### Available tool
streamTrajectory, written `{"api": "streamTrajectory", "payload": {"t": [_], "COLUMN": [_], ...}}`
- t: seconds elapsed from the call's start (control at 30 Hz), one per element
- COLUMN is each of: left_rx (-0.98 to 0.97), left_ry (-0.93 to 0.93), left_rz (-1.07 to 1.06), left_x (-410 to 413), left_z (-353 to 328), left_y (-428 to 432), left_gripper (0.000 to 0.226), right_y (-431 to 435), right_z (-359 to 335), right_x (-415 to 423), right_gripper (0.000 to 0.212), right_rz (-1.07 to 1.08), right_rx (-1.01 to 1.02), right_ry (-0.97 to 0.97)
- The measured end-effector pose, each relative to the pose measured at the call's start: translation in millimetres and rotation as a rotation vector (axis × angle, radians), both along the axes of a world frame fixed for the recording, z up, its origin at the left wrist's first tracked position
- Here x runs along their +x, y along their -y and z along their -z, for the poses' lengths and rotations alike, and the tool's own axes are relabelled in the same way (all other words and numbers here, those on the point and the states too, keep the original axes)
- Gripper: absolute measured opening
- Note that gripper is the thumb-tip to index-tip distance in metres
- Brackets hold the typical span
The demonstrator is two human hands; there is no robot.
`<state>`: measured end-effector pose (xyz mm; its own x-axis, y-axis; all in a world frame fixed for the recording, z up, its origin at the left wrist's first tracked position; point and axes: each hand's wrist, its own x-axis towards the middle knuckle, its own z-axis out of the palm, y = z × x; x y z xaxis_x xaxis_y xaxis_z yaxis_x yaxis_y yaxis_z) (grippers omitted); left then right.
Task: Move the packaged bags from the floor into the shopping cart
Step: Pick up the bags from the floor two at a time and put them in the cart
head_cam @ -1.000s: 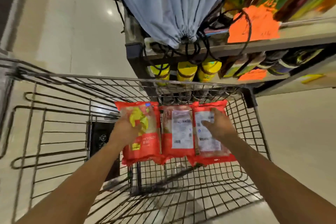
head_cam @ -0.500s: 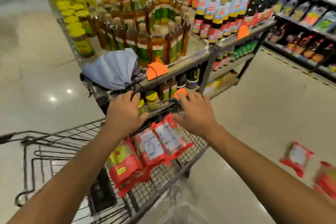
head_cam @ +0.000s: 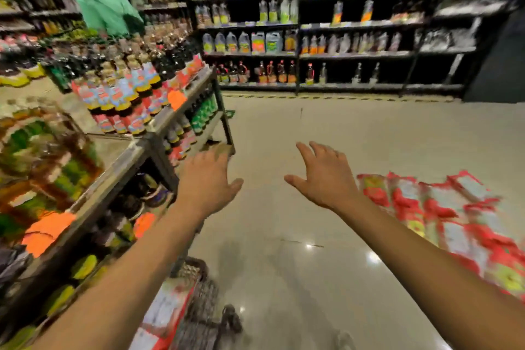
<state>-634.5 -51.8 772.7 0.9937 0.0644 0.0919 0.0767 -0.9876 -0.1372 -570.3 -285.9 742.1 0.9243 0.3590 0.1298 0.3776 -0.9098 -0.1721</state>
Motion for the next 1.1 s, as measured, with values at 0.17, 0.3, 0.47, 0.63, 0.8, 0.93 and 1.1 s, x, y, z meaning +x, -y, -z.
{"api": "streamTrajectory", "payload": {"t": [0.17, 0.3, 0.47, 0.63, 0.8, 0.93, 1.1], "left_rx": [-0.009, -0.05, -0.085, -0.1, -0.097, -0.104, -0.161], "left_ry": [-0.037, -0.085, -0.161, -0.227, -0.294, -0.398, -0.501], "left_rz": [0.139, 0.198, 0.273, 0.322, 0.412, 0.485, 0.492], "left_x": [125, 210, 297, 395, 509, 605, 699], "left_z": [11, 26, 55, 93, 152, 208, 306], "left_y": [116, 196, 258, 286, 295, 306, 324], "left_gripper": [0.076, 0.079, 0.077, 0.077, 0.077, 0.074, 0.072], "right_y": [124, 212, 278, 307, 309, 306, 330], "right_z": [23, 36, 58, 97, 144, 183, 266], "right_x": [84, 144, 205, 281, 375, 445, 519], "right_gripper": [0.084, 0.085, 0.084, 0.084, 0.083, 0.084, 0.082], "right_rz": [0.191, 0.296, 0.401, 0.471, 0.556, 0.645, 0.707], "right_rx": [0.002, -0.008, 0.024, 0.035, -0.006, -0.002, 0.045], "right_ry": [-0.079, -0.137, -0.224, -0.285, -0.347, -0.441, -0.563]}}
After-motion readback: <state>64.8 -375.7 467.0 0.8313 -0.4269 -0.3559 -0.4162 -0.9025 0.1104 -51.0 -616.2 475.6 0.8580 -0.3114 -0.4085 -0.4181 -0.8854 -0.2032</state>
